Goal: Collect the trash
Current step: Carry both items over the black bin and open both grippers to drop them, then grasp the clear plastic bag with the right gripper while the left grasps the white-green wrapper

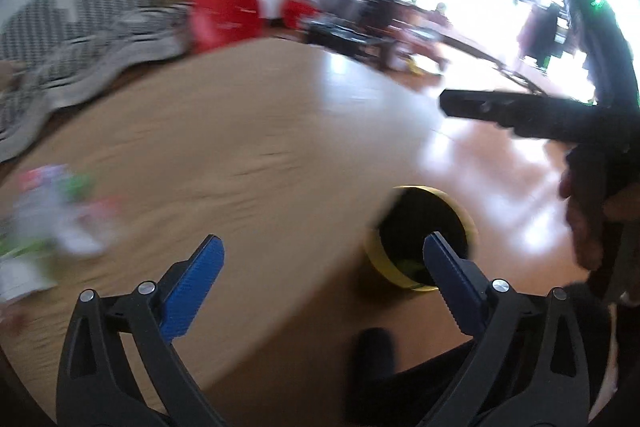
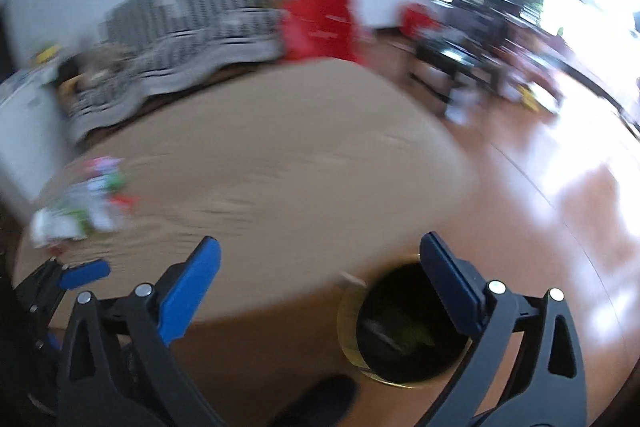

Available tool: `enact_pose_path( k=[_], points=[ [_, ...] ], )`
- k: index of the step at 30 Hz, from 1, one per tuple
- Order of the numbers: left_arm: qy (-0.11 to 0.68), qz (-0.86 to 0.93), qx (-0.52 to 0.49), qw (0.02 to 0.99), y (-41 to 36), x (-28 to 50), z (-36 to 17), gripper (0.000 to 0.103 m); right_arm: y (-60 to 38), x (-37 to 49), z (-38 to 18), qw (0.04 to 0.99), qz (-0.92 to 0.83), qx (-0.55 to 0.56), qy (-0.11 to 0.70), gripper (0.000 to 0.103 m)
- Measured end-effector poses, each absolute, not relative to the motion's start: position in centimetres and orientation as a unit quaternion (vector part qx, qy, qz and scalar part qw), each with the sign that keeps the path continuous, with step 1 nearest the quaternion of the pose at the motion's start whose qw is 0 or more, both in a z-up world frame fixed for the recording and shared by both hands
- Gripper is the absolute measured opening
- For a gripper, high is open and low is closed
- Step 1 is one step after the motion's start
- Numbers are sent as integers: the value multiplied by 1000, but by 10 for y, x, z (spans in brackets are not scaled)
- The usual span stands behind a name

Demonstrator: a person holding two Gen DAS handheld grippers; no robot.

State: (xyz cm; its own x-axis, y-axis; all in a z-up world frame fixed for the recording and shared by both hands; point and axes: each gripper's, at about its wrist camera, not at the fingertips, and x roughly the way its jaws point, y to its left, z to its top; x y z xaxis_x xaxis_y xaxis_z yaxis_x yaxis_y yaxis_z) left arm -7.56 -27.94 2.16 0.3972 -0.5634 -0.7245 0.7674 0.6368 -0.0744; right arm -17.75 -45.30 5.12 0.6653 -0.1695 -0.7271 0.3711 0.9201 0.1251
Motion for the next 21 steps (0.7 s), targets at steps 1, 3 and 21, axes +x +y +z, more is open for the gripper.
enact_pose_path(
  k=[1, 3, 21],
  points=[
    [373, -388, 136, 832, -260, -70, 24, 97, -429, -161, 56, 909, -122, 122, 380, 96],
    [380, -338, 135, 851, -209, -57, 24, 97, -377, -129, 59, 918, -67, 98, 378, 96],
    [411, -106, 4, 905, 50, 72, -3, 97, -197, 32, 3, 904, 86, 27, 417, 96]
  ],
)
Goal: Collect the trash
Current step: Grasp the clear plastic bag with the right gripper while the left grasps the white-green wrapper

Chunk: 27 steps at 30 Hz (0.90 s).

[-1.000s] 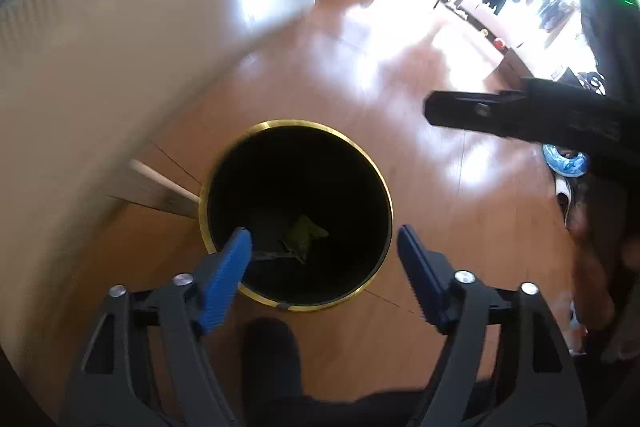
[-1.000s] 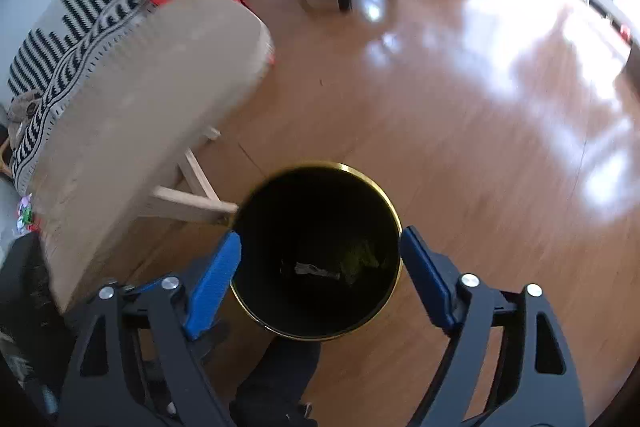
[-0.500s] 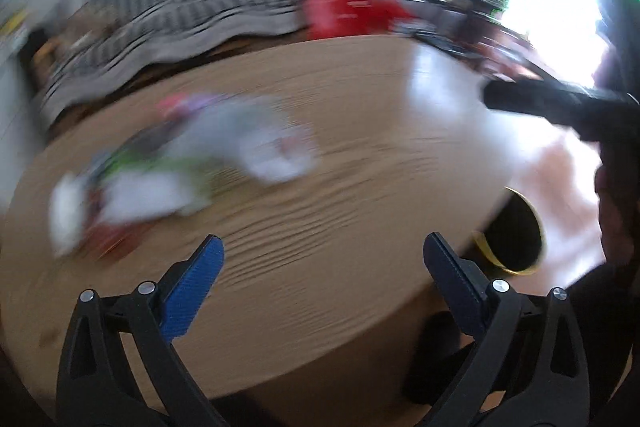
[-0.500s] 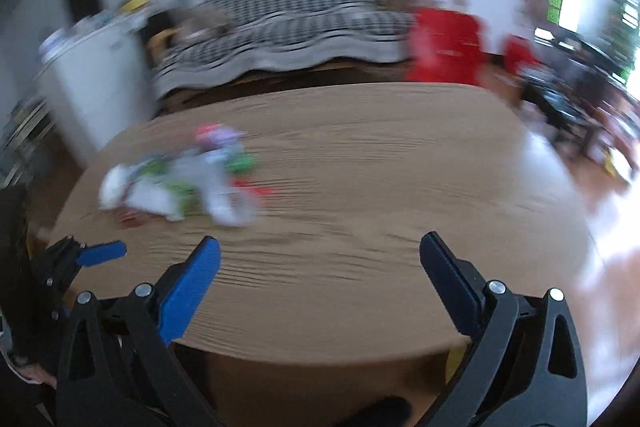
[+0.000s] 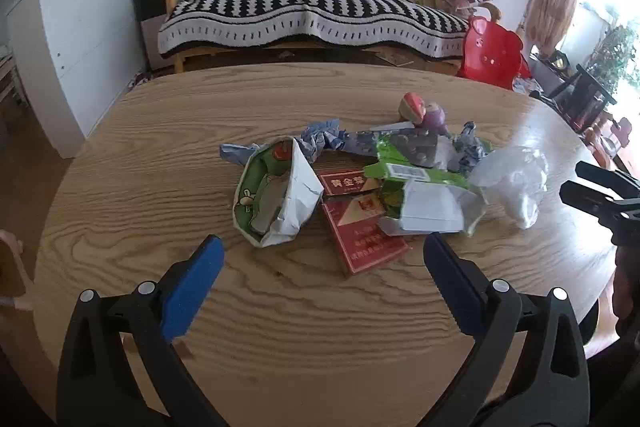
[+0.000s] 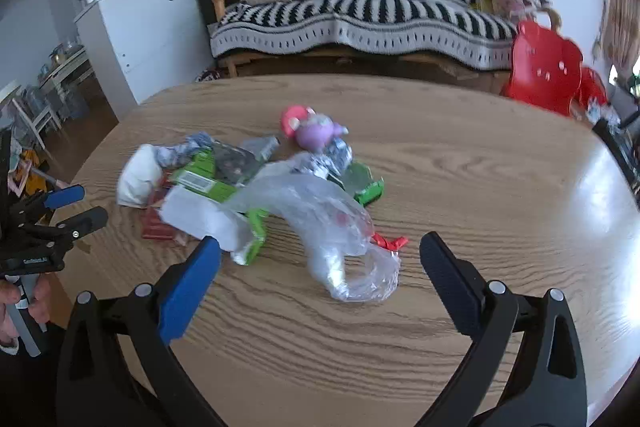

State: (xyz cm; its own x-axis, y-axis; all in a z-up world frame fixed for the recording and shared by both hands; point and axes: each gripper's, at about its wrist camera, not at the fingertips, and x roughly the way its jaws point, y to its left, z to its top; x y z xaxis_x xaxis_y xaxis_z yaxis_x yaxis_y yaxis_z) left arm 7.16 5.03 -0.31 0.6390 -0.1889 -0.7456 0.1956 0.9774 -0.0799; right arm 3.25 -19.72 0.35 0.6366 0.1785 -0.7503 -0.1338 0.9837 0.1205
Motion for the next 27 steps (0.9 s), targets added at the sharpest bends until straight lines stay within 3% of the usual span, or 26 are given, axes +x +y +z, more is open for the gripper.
enact_pose_path(
  k=[12, 15, 18, 20, 22, 23, 25, 27],
  points=[
    [444, -81, 28, 892, 75, 139, -48, 97, -184, 82, -53, 880, 77, 2, 469, 96],
    [444, -100, 29, 890, 78, 150, -55, 97, -182, 89, -60, 875, 74, 4, 478, 91],
    [437, -120, 14, 891, 80, 161, -57, 97, -182, 94, -67, 870, 69, 5, 488, 78],
    [437, -123, 9, 891, 80, 165, -59, 96, -180, 93, -67, 874, 62, -7, 482, 62],
    [445, -119, 12, 888, 80, 167, -62, 86, -180, 92, -66, 874, 65, -10, 481, 47],
    [445, -125, 6, 887, 80, 165, -62, 77, -180, 91, -64, 875, 64, -10, 479, 34],
    [437, -115, 4, 892, 80, 163, -56, 67, -183, 90, -62, 877, 65, -3, 476, 25],
    [441, -109, 9, 891, 79, 159, -53, 65, -186, 88, -56, 880, 67, 4, 470, 19]
  ],
)
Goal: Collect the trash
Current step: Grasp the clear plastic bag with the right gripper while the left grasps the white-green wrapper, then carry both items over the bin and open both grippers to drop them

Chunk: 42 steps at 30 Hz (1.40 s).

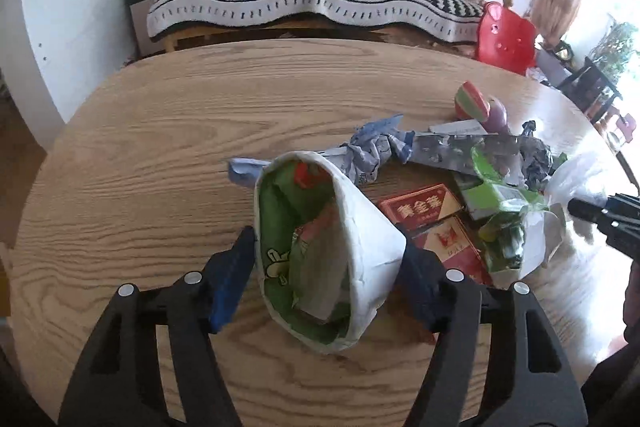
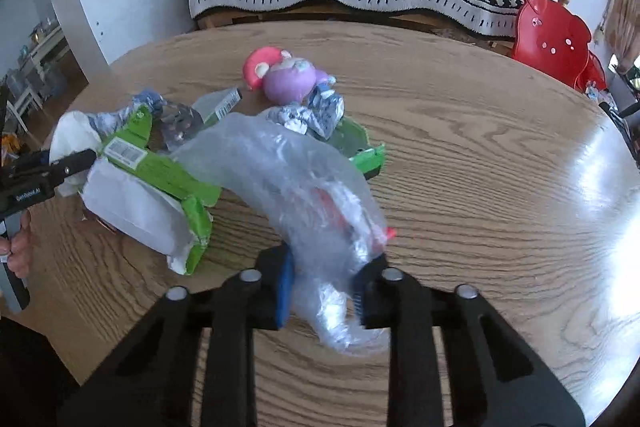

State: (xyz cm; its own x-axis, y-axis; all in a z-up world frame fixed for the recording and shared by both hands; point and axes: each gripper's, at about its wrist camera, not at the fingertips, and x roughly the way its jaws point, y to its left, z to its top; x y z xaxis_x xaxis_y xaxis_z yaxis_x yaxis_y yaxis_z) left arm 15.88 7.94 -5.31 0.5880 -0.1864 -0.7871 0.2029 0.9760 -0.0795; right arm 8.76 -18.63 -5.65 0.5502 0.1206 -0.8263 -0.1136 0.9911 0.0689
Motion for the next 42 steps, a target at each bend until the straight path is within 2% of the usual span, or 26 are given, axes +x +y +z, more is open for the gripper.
enact_pose_path(
  k=[9, 18, 24, 30, 37, 42],
  points=[
    [426, -103, 2, 899, 75, 126, -21, 64, -198, 65, -10, 909, 77, 18, 410, 17],
    [394, -128, 28, 910, 35, 118, 2, 64, -220, 48, -5, 910, 53, 28, 410, 17],
    [381, -208, 47, 900, -47, 100, 14, 64, -268, 12, 4, 915, 7, 41, 401, 17],
    [357, -338, 80, 867, -177, 51, 24, 64, -340, -46, 14, 914, -67, 62, 396, 17],
    [356, -462, 122, 803, -310, -26, 2, 64, -445, -131, 17, 894, -190, 114, 388, 17],
    [374, -529, 148, 747, -393, -83, -29, 64, -518, -193, -3, 858, -264, 168, 408, 17]
  ],
)
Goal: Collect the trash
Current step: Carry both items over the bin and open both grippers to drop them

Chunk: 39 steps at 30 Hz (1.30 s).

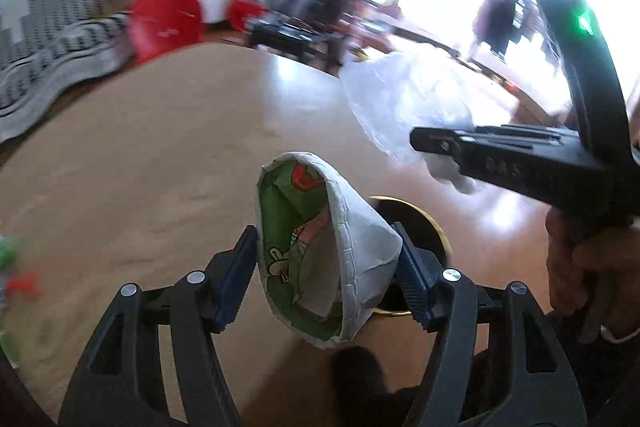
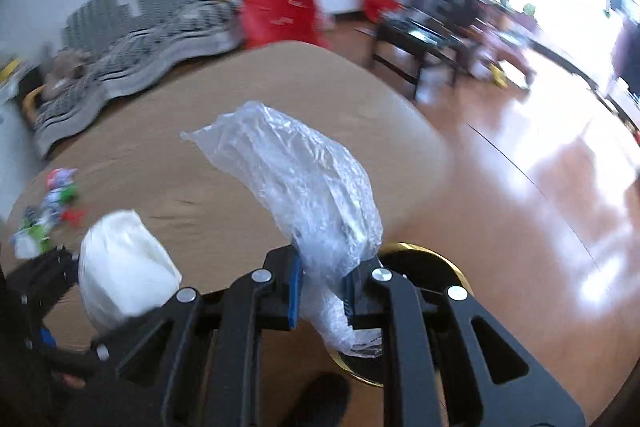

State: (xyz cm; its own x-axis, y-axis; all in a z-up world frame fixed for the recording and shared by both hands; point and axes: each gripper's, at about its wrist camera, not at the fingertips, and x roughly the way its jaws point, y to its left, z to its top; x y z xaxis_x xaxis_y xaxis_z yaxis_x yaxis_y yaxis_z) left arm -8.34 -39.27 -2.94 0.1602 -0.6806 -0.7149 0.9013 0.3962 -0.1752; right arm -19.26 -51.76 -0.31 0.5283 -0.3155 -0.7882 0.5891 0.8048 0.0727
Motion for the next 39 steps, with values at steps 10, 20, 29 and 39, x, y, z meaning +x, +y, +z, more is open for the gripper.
enact_pose_path(
  k=[10, 20, 29, 39],
  points=[
    [427, -566, 196, 677, -490, -130, -106, 65, -610, -251, -91, 757, -298, 305, 496, 17],
    [429, -571, 221, 665, -518, -131, -127, 65, -621, -259, -108, 740, -308, 327, 501, 17],
    [425, -586, 221, 653, -515, -135, -121, 70, -625, -267, -104, 742, -312, 330, 493, 36],
    [424, -594, 196, 655, -512, -133, -105, 90, -623, -271, -84, 756, -335, 318, 464, 64]
  ],
)
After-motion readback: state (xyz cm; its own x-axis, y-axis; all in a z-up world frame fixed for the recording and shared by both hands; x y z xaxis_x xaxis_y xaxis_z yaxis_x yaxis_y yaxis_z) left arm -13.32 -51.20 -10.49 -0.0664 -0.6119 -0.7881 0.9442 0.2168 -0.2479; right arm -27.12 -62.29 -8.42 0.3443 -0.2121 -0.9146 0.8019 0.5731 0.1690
